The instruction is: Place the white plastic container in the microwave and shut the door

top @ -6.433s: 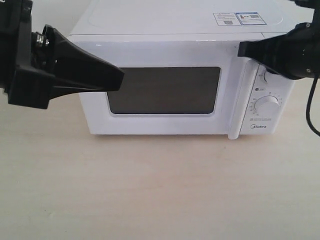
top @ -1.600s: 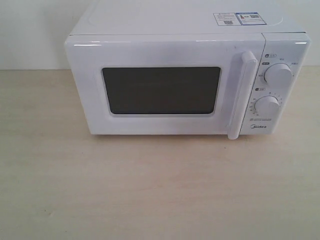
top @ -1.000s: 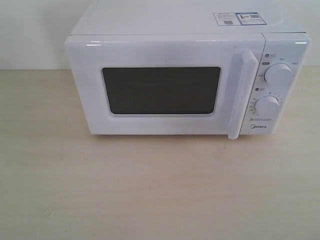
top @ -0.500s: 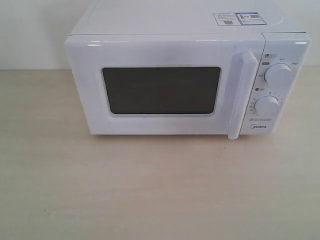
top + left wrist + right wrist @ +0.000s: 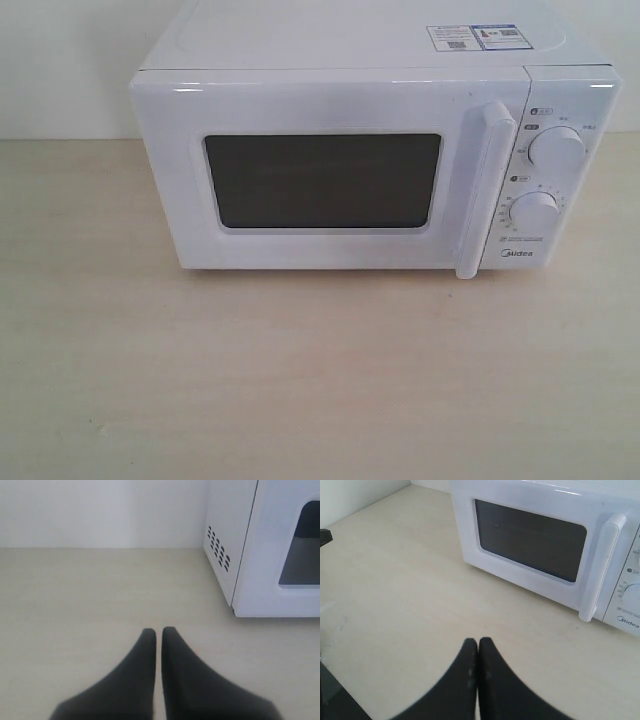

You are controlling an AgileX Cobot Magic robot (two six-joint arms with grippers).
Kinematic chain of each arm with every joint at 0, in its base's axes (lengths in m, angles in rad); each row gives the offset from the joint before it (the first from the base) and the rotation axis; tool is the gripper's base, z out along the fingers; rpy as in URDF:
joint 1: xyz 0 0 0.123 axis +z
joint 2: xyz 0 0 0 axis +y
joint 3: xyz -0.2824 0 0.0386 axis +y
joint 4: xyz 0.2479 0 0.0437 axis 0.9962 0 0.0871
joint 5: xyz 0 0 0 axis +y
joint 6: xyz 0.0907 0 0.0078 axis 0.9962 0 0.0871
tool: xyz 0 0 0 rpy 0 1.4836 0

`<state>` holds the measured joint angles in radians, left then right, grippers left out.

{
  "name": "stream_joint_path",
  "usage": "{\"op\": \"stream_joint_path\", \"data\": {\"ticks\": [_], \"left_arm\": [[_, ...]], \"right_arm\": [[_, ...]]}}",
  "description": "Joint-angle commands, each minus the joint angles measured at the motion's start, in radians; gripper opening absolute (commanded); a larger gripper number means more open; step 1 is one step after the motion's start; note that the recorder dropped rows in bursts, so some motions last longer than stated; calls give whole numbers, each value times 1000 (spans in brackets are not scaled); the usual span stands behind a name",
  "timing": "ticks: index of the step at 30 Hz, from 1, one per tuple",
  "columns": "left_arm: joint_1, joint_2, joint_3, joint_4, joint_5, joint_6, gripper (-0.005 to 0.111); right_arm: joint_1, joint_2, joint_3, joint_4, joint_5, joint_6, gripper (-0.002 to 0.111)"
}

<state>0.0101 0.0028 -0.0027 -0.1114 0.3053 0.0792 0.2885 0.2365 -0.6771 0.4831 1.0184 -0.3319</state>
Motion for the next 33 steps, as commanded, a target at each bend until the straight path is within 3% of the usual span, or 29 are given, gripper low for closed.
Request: {"op": "stream_joint_path", "data": {"ticks": [1,6,13,17,23,30,33], "left_arm": [[3,-3,3,-5,-6,4,4],[3,-3,3,-5,-6,4,4],[3,-3,3,-5,-6,4,4],[3,-3,3,-5,-6,4,4],[3,-3,3,-5,-6,4,4],[3,-3,3,-5,-6,4,4],[3,-3,3,-5,-6,4,4]], "right_arm": [[0,-5,2,0,2,-2,0],[0,-5,3,5,-122,1,0],[0,-5,175,-1,-764,-8,0],[0,-5,309,-37,-999,-15,0],[0,-66,491,-53,-1134,-19,0],[0,-197,658,-60,-1163,-12,0],[0,-236,677,-182,-1163,65,0]]}}
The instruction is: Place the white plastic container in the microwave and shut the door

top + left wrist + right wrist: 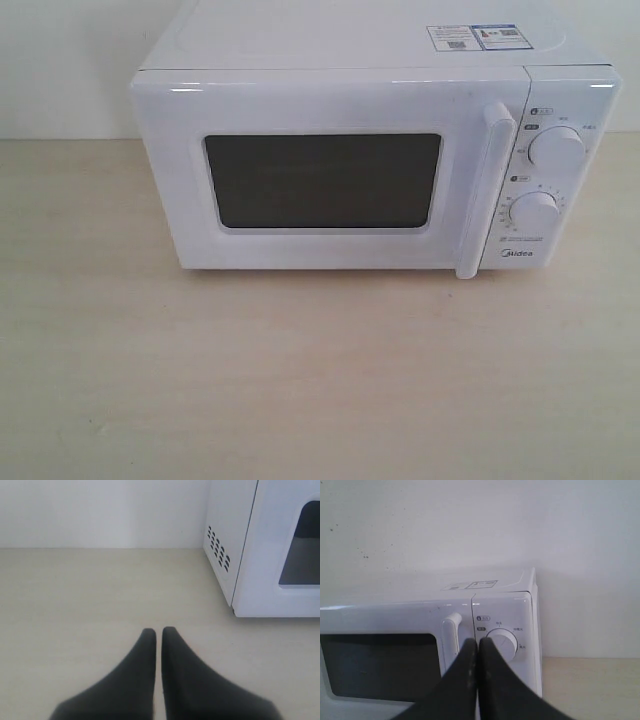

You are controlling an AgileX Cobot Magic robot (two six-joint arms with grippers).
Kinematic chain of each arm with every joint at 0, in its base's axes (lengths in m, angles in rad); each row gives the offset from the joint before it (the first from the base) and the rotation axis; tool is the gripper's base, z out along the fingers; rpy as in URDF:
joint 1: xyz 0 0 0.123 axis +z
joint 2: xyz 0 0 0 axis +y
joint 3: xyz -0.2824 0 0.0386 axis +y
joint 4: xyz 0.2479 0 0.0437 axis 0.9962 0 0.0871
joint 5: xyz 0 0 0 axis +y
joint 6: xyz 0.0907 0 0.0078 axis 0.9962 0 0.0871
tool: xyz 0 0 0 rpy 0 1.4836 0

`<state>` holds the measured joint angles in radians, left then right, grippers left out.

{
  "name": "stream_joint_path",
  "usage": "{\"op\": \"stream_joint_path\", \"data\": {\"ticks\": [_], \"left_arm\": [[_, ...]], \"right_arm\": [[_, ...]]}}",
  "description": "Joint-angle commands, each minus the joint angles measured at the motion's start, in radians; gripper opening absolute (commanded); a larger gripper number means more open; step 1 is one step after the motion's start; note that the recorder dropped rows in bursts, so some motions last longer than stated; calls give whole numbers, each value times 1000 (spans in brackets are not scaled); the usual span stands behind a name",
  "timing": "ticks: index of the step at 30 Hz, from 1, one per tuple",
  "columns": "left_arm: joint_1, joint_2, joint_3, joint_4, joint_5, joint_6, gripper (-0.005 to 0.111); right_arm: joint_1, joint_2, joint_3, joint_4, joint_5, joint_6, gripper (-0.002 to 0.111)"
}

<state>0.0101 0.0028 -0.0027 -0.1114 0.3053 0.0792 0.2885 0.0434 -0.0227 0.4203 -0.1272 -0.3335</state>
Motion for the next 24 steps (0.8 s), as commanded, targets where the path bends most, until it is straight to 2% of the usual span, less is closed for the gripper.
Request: {"op": "stream_joint_path", "data": {"ticks": [1,4,9,18,21,24], "left_arm": [[3,-3,3,-5,-6,4,4],[3,-3,3,-5,-6,4,4],[3,-3,3,-5,-6,4,4],[3,-3,3,-5,-6,4,4],[3,-3,3,-5,-6,4,4],[3,-3,3,-5,-6,4,4]], "right_arm": [[0,-43,23,-181,-20,112,0],[0,-43,23,-277,-21,181,0],[0,-43,23,-351,8,187,0],[0,-43,23,-346,220,224,0],[-2,-43,23,-346,372,228,0],[-71,-43,23,-346,486,231,0]]}}
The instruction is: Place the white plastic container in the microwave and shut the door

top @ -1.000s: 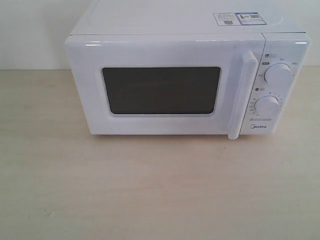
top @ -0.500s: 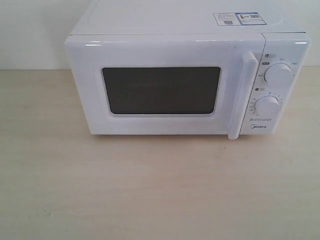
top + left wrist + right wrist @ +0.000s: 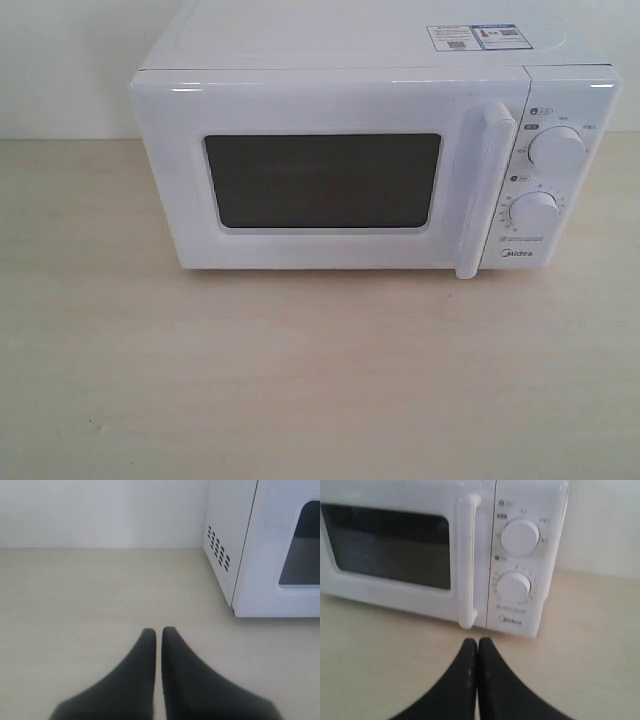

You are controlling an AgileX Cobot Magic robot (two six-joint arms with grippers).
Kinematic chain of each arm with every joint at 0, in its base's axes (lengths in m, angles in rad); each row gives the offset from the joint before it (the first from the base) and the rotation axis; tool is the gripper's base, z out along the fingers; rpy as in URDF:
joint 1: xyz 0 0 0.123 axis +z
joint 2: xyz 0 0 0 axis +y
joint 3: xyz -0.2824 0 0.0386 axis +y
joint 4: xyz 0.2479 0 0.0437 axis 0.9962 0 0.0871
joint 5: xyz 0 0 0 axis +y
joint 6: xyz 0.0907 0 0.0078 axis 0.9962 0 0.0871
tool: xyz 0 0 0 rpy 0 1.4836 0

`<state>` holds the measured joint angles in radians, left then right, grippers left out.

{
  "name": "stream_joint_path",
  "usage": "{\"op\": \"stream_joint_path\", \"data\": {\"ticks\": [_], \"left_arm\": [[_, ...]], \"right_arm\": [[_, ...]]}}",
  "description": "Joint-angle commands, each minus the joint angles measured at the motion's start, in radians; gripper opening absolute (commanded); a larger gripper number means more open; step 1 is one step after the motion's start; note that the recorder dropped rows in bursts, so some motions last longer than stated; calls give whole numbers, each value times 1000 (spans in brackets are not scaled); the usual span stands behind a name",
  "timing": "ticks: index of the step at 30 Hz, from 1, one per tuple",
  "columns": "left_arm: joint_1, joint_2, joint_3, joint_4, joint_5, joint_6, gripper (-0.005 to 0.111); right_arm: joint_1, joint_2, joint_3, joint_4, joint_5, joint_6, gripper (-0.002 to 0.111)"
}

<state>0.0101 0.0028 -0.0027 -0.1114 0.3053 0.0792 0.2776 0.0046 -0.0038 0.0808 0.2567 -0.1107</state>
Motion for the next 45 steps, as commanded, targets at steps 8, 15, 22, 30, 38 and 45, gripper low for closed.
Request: {"op": "stream_joint_path", "data": {"ticks": [8,15,22,30,38,45], "left_arm": [[3,-3,3,-5,-4,4,4],[3,-3,3,-5,-4,4,4],[3,-3,3,-5,-4,4,4],[3,-3,3,-5,-5,4,4],[3,-3,3,-5,-5,4,4],[3,-3,3,-5,-5,4,4]], "right_arm": [[-307,-5,4,16,102,54,0],[-387,-5,4,16,106,53,0],[-387,-5,4,16,106,57,0],[-387,-5,4,16,106,57,0],[-387,-5,4,16,106,57,0],[-387,-5,4,-233,90,57,0]]}}
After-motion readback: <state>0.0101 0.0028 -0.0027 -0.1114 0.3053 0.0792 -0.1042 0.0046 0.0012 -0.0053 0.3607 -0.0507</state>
